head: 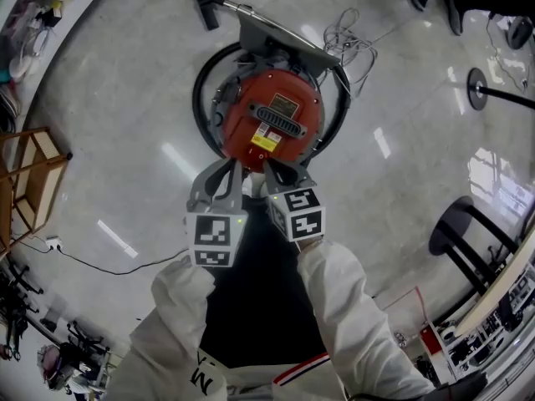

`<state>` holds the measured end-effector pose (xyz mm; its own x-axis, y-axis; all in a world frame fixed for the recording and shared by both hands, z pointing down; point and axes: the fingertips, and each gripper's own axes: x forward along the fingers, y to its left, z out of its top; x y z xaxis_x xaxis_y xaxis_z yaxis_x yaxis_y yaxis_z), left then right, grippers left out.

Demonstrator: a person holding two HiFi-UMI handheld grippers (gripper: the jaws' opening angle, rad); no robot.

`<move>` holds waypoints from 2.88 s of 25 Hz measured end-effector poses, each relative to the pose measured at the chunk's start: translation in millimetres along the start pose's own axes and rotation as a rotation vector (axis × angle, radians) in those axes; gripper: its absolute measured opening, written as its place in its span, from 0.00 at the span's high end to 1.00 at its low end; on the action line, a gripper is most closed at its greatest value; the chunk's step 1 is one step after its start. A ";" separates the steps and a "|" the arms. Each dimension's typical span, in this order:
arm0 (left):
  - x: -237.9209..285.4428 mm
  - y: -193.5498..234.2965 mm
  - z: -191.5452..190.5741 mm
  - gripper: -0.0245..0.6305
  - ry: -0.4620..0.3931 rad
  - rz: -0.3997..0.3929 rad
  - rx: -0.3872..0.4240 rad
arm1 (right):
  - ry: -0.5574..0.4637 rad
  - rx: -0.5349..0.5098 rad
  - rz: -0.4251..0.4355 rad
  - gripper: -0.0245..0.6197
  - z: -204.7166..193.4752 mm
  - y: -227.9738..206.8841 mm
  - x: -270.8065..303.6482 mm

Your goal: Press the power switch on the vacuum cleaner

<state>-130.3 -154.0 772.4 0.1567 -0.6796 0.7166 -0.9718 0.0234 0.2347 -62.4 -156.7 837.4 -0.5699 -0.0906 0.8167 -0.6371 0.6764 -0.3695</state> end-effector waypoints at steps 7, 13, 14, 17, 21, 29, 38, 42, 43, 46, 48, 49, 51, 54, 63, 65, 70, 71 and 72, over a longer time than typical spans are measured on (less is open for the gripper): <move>-1.9 -1.2 -3.8 0.96 0.007 -0.007 -0.005 | 0.025 -0.012 -0.016 0.96 -10.2 -1.3 12.1; -5.1 -7.6 -7.3 0.96 0.014 -0.025 -0.003 | 0.053 -0.011 -0.030 0.96 -16.9 -2.6 18.0; -5.1 -7.8 -7.4 0.96 0.014 -0.027 -0.004 | 0.057 -0.009 -0.032 0.96 -17.2 -2.7 19.0; -4.9 -7.2 -8.1 0.96 0.014 -0.027 -0.005 | 0.068 -0.004 -0.036 0.96 -19.0 -3.9 21.8; -4.7 -5.6 -9.5 0.96 0.018 -0.026 -0.008 | 0.065 -0.007 -0.038 0.96 -19.3 -5.6 22.9; -6.1 -5.9 -15.6 0.96 0.028 -0.029 -0.011 | 0.061 -0.004 -0.041 0.96 -20.3 -4.7 22.7; -5.8 -10.7 -18.5 0.96 0.032 -0.036 -0.015 | 0.060 0.020 -0.055 0.96 -22.7 -7.6 23.2; -6.1 -10.2 -20.3 0.96 0.036 -0.034 -0.016 | 0.064 0.023 -0.059 0.96 -23.9 -9.1 23.7; -6.4 -10.2 -20.6 0.96 0.036 -0.034 -0.017 | 0.070 0.021 -0.063 0.96 -25.8 -10.2 24.1; -6.4 -9.6 -20.6 0.96 0.035 -0.032 -0.021 | 0.075 0.012 -0.080 0.96 -30.3 -15.4 26.0; -5.4 -8.5 -20.5 0.96 0.035 -0.031 -0.022 | 0.071 0.010 -0.087 0.96 -29.0 -15.4 26.6; -5.0 -7.9 -20.9 0.96 0.036 -0.031 -0.022 | 0.070 0.014 -0.085 0.96 -27.8 -14.2 26.5; -5.0 -7.1 -22.4 0.96 0.039 -0.030 -0.024 | 0.069 0.021 -0.077 0.96 -27.4 -12.7 26.3; -5.1 -7.6 -23.1 0.96 0.041 -0.030 -0.027 | 0.075 0.017 -0.072 0.96 -28.3 -13.1 26.7; -3.1 -12.0 -21.8 0.96 0.040 -0.032 -0.023 | 0.071 0.014 -0.064 0.96 -28.4 -12.2 26.1; -3.8 -12.3 -23.1 0.96 0.044 -0.030 -0.022 | 0.073 0.009 -0.065 0.96 -27.7 -12.0 26.8; -12.4 -17.9 -29.2 0.96 0.054 -0.035 -0.013 | 0.093 0.032 -0.082 0.96 -31.6 -16.3 21.8; -15.7 -18.7 -30.7 0.96 0.057 -0.034 -0.011 | 0.096 0.031 -0.084 0.96 -33.6 -16.4 18.4; -19.0 -19.6 -32.0 0.96 0.059 -0.033 -0.008 | 0.099 0.030 -0.085 0.96 -35.6 -16.2 14.4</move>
<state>-108.6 -118.1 775.1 0.1988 -0.6354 0.7462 -0.9645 0.0082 0.2640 -41.9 -143.0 870.9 -0.4600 -0.0736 0.8849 -0.6972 0.6471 -0.3085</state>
